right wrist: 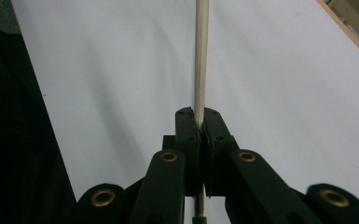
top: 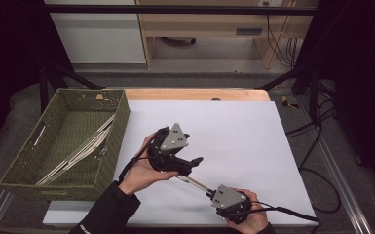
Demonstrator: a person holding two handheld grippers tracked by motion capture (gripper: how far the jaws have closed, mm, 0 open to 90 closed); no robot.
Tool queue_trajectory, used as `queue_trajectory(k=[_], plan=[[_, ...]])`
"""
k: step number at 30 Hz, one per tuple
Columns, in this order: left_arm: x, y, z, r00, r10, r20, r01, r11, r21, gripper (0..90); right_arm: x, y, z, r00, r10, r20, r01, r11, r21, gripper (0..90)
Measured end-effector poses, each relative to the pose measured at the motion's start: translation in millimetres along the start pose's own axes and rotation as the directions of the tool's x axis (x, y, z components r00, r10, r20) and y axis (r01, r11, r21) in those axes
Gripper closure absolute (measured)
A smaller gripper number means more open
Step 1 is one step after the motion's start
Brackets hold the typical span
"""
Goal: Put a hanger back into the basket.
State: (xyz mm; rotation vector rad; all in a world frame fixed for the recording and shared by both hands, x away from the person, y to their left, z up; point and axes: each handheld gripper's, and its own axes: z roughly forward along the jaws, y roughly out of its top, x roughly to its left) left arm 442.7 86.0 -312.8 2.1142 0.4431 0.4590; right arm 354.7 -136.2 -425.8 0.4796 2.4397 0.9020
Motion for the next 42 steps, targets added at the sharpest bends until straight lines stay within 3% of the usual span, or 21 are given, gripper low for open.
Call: queue_trajectory(k=[4, 6, 11, 15, 20, 24, 26, 29, 30, 31, 32, 33, 34, 36, 38, 39, 42], plan=[[14.7, -4.9, -16.4, 0.9990, -0.029, -0.034, 0.028, 0.9989, -0.036, 22.6, -5.7, -0.3, -5.5, 0.9999, -0.010, -0.007, 0.010, 1.000, -0.003, 87.4], [22.5, -8.3, -26.5, 0.9971, -0.060, -0.047, 0.057, 0.9964, -0.064, 22.5, -9.3, -0.3, -10.1, 0.9998, 0.006, -0.021, -0.006, 1.000, -0.003, 87.5], [33.6, -19.1, -46.1, 0.9943, -0.079, -0.072, 0.073, 0.9943, -0.078, 22.1, -22.9, -3.4, -23.0, 0.9955, 0.075, -0.057, -0.077, 0.997, -0.030, 87.6], [38.5, -39.8, -58.8, 0.9929, -0.098, -0.068, 0.094, 0.9934, -0.067, 21.7, -35.3, -2.5, -29.1, 0.9894, 0.123, -0.078, -0.127, 0.991, -0.050, 87.7], [32.3, -61.3, -55.0, 0.9979, -0.045, -0.046, 0.046, 0.9988, 0.019, 20.9, -50.1, 5.0, -30.2, 0.9787, 0.148, -0.143, -0.160, 0.984, -0.075, 87.7], [27.1, -68.4, -46.1, 0.9998, -0.011, -0.018, 0.013, 0.9978, 0.065, 22.0, -54.3, 10.5, -26.8, 0.9707, 0.147, -0.190, -0.163, 0.984, -0.070, 87.6], [17.9, -72.7, -31.1, 0.9992, 0.029, 0.029, -0.032, 0.9931, 0.113, 23.4, -53.3, 13.2, -23.3, 0.9655, 0.135, -0.223, -0.154, 0.986, -0.070, 87.6], [7.8, -74.3, -17.7, 0.9939, 0.067, 0.088, -0.079, 0.9871, 0.139, 29.6, -50.3, 14.5, -20.5, 0.9591, 0.125, -0.254, -0.148, 0.986, -0.072, 87.6], [7.8, -74.3, -17.7, 0.9939, 0.067, 0.088, -0.079, 0.9871, 0.139, 32.4, -50.3, 14.5, -20.5, 0.9591, 0.125, -0.254, -0.148, 0.986, -0.072, 87.6], [2.3, -74.4, -10.9, 0.9886, 0.089, 0.121, -0.108, 0.9820, 0.155, 36.7, -48.3, 14.8, -19.7, 0.9550, 0.120, -0.271, -0.145, 0.987, -0.074, 87.6], [2.3, -74.4, -10.9, 0.9886, 0.089, 0.121, -0.108, 0.9820, 0.155, 39.2, -48.3, 14.8, -19.7, 0.9550, 0.120, -0.271, -0.145, 0.987, -0.074, 87.6], [-2.7, -74.2, -4.6, 0.9814, 0.115, 0.154, -0.141, 0.9753, 0.170, 43.2, -46.4, 15.0, -19.8, 0.9503, 0.118, -0.288, -0.145, 0.987, -0.073, 87.6], [-5.5, -74.0, -1.4, 0.9787, 0.121, 0.166, -0.149, 0.9742, 0.169, 45.0, -45.8, 15.0, -19.9, 0.9486, 0.117, -0.294, -0.144, 0.987, -0.074, 87.6], [-7.1, -73.2, 2.1, 0.9754, 0.128, 0.179, -0.160, 0.9705, 0.180, 51.2, -45.1, 14.9, -20.2, 0.9451, 0.113, -0.306, -0.144, 0.986, -0.079, 87.6], [-7.8, -73.2, 3.2, 0.9754, 0.122, 0.184, -0.155, 0.9715, 0.180, 57.9, -44.8, 14.8, -19.9, 0.9427, 0.111, -0.315, -0.143, 0.987, -0.079, 87.6], [-7.1, -72.8, 4.5, 0.9714, 0.129, 0.200, -0.168, 0.9667, 0.193, 62.0, -44.0, 15.0, -19.7, 0.9421, 0.119, -0.313, -0.148, 0.987, -0.069, 87.5], [-6.8, -72.8, 3.9, 0.9714, 0.122, 0.203, -0.162, 0.9676, 0.193, 68.6, -43.6, 14.7, -18.2, 0.9407, 0.119, -0.318, -0.145, 0.988, -0.058, 87.5]])
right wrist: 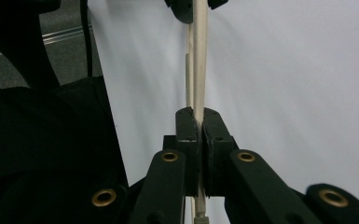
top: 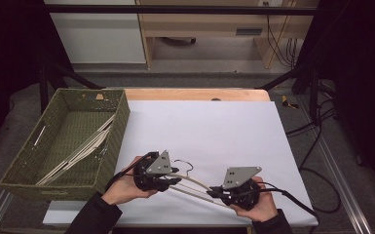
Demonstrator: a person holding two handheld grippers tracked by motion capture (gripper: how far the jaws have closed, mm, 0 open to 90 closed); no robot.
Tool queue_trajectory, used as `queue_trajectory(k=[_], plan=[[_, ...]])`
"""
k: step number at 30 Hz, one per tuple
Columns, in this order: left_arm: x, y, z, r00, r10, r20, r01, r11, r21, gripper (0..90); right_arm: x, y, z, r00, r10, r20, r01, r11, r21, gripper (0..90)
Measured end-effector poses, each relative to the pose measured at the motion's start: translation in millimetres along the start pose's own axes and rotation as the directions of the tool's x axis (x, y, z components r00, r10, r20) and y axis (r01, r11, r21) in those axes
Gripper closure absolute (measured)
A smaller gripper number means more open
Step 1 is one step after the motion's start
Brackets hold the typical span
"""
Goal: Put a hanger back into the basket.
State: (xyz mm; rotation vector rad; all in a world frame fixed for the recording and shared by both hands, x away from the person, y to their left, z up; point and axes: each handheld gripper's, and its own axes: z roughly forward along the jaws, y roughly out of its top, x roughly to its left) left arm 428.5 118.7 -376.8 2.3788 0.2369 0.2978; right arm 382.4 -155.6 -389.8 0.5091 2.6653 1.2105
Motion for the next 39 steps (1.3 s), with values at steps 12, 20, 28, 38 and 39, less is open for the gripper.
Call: queue_trajectory(k=[12, 20, 28, 38, 39], plan=[[-6.0, -6.0, -2.0, 0.9992, -0.034, 0.020, 0.034, 0.9993, 0.015, 78.1, -3.4, 0.4, 3.6, 0.9975, 0.060, 0.036, -0.061, 0.998, 0.015, 81.0], [-13.1, -9.8, -3.3, 0.9964, -0.067, 0.052, 0.068, 0.9977, -0.008, 81.0, -6.1, 0.0, 2.8, 0.9919, 0.068, 0.107, -0.066, 0.998, -0.024, 70.8], [-22.5, -7.7, -4.0, 0.9887, -0.139, 0.058, 0.141, 0.9896, -0.032, 86.1, -6.8, 0.7, -7.0, 0.9836, 0.094, 0.154, -0.080, 0.993, -0.091, 52.5], [-14.0, -4.6, -37.2, 0.9663, -0.250, -0.061, 0.239, 0.9602, -0.144, 86.2, -14.0, -11.0, -27.2, 0.9548, 0.204, 0.216, -0.169, 0.971, -0.170, 34.5], [-12.2, -3.7, -42.7, 0.9647, -0.255, -0.067, 0.242, 0.9574, -0.157, 86.2, -15.0, -12.9, -27.9, 0.9513, 0.218, 0.218, -0.180, 0.967, -0.181, 32.9]])
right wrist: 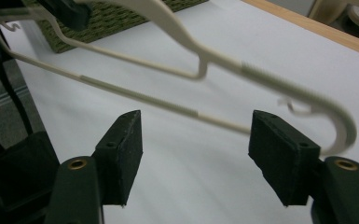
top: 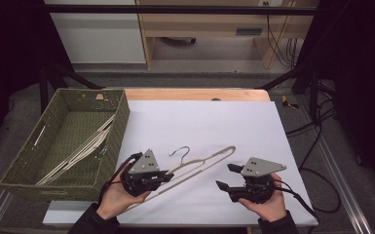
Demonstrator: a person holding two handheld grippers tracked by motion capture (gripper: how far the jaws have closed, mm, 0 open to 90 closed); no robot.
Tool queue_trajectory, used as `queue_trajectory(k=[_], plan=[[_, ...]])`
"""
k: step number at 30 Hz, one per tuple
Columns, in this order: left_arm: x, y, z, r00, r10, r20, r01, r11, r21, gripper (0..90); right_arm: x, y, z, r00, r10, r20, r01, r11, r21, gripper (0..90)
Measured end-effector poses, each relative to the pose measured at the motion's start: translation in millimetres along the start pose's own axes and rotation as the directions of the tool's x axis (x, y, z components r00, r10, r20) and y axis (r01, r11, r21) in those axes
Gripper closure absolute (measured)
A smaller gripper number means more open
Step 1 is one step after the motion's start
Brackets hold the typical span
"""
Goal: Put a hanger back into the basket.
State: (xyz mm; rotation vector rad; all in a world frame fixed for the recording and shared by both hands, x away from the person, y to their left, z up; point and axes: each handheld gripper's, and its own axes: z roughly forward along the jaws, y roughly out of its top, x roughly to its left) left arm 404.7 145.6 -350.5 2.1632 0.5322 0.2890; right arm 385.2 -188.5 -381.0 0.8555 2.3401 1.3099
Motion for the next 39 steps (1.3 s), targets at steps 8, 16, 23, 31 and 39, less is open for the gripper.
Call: queue_trajectory(k=[8, 16, 23, 31, 39], plan=[[13.6, 22.9, -46.0, 0.9976, -0.023, -0.065, 0.017, 0.9953, -0.096, 86.1, -12.2, -11.2, -9.1, 0.9931, 0.087, 0.078, -0.084, 0.996, -0.040, 22.4], [37.8, 42.1, -88.2, 0.9915, -0.035, -0.125, 0.019, 0.9911, -0.132, 86.1, -19.2, -16.5, -15.6, 0.9798, 0.147, 0.135, -0.138, 0.987, -0.079, 13.9], [69.2, 39.2, -120.7, 0.9759, -0.057, -0.211, 0.032, 0.9927, -0.116, 86.1, -20.7, -17.3, -17.4, 0.9774, 0.150, 0.149, -0.138, 0.986, -0.090, 13.3], [103.8, 23.2, -146.4, 0.9523, -0.104, -0.287, 0.067, 0.9883, -0.137, 86.1, -23.0, -19.8, -17.5, 0.9746, 0.161, 0.155, -0.149, 0.985, -0.090, 13.0], [137.4, -2.7, -164.6, 0.9261, -0.126, -0.355, 0.085, 0.9878, -0.131, 86.0, -23.7, -20.4, -17.0, 0.9747, 0.159, 0.157, -0.146, 0.985, -0.090, 12.1]])
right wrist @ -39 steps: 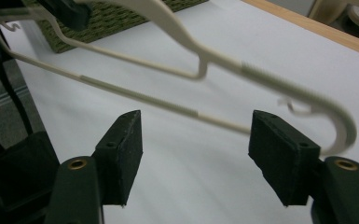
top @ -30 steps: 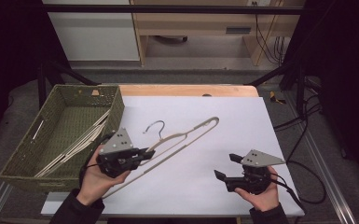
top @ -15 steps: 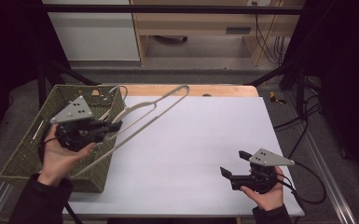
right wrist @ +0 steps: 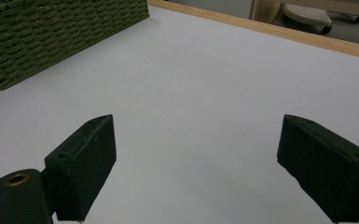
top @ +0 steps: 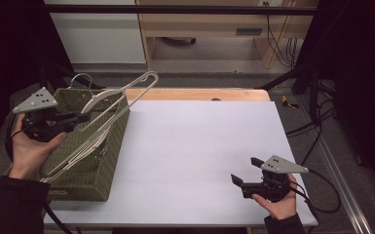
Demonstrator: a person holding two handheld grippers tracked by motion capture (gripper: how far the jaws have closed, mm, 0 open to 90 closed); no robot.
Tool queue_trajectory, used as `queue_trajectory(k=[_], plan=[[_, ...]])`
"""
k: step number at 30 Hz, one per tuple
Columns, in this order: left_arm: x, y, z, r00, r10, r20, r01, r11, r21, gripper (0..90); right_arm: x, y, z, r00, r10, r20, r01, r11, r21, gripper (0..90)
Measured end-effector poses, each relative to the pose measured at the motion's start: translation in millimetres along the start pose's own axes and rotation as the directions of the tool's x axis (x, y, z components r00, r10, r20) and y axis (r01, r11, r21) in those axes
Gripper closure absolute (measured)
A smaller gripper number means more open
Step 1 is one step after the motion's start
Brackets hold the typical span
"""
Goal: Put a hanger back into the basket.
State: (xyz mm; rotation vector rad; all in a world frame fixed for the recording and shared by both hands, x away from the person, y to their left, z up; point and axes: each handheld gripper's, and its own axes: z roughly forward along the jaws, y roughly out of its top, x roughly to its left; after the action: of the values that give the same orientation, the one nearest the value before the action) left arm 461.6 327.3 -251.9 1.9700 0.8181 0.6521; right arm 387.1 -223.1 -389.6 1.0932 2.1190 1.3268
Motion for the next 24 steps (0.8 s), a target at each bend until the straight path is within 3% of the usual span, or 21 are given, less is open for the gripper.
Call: queue_trajectory(k=[4, 9, 12, 14, 15, 24], plan=[[18.2, -13.6, -3.0, 0.9994, -0.008, -0.033, 0.009, 0.9999, 0.012, 86.1, 0.0, 0.0, -0.2, 1.0000, -0.001, -0.005, 0.001, 1.000, -0.001, 11.2], [36.0, -29.1, -3.6, 0.9971, 0.009, -0.075, -0.007, 0.9996, 0.026, 86.0, 0.0, 0.1, -0.2, 1.0000, -0.004, -0.005, 0.004, 1.000, -0.002, 10.7], [41.8, -37.2, -4.0, 0.9969, 0.013, -0.077, -0.009, 0.9984, 0.056, 86.0, -0.2, 0.0, 0.0, 1.0000, -0.009, -0.004, 0.009, 1.000, 0.000, 10.4], [46.9, -42.3, -3.0, 0.9963, 0.018, -0.084, -0.014, 0.9987, 0.049, 86.0, 0.5, -0.1, 0.1, 1.0000, -0.004, -0.004, 0.004, 1.000, 0.004, 10.2], [48.1, -45.2, -3.0, 0.9962, 0.000, -0.087, 0.005, 0.9984, 0.057, 86.1, 0.0, -0.2, -0.3, 0.9999, -0.012, -0.007, 0.012, 1.000, 0.007, 10.2], [63.0, -64.6, -7.0, 0.9892, 0.025, -0.145, -0.013, 0.9966, 0.081, 86.0, 0.5, -0.3, 0.6, 0.9998, -0.016, -0.006, 0.016, 1.000, 0.010, 10.0]])
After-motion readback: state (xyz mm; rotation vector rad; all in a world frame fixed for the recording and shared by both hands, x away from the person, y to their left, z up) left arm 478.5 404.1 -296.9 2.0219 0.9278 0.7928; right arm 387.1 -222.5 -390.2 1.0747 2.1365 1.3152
